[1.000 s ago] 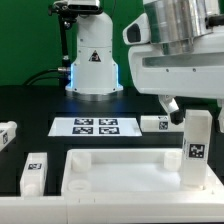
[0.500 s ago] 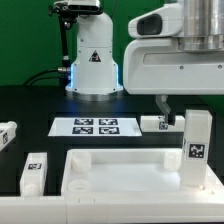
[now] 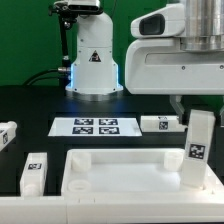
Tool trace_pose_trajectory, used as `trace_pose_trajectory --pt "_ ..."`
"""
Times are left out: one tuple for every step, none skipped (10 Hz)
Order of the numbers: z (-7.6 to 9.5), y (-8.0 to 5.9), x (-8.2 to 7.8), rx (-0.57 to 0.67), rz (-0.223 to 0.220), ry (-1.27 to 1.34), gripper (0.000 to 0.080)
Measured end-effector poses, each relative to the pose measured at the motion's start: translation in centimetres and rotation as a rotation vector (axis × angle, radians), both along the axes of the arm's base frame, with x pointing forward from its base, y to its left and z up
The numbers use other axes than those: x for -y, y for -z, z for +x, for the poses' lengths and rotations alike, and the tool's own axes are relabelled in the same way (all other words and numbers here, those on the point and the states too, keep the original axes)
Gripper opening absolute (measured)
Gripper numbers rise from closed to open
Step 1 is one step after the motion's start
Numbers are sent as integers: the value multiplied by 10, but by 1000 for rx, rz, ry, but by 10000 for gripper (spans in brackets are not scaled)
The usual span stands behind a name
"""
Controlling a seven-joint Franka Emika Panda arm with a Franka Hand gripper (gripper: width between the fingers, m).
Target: Assemble desk
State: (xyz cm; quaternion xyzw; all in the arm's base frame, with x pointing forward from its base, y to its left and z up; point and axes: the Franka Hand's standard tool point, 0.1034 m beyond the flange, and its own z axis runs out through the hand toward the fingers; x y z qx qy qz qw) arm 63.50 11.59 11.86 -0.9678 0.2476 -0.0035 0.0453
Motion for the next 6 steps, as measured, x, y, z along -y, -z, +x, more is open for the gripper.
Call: trace_pose_trajectory --pt "0 0 1 -8 2 108 290" --pt "1 -1 2 -16 7 228 290" --pt "0 0 1 -27 20 388 290" --pt "0 2 0 -27 59 589 290" --pt "-2 3 -1 -36 107 767 290" --pt "-1 3 -3 -55 130 859 290"
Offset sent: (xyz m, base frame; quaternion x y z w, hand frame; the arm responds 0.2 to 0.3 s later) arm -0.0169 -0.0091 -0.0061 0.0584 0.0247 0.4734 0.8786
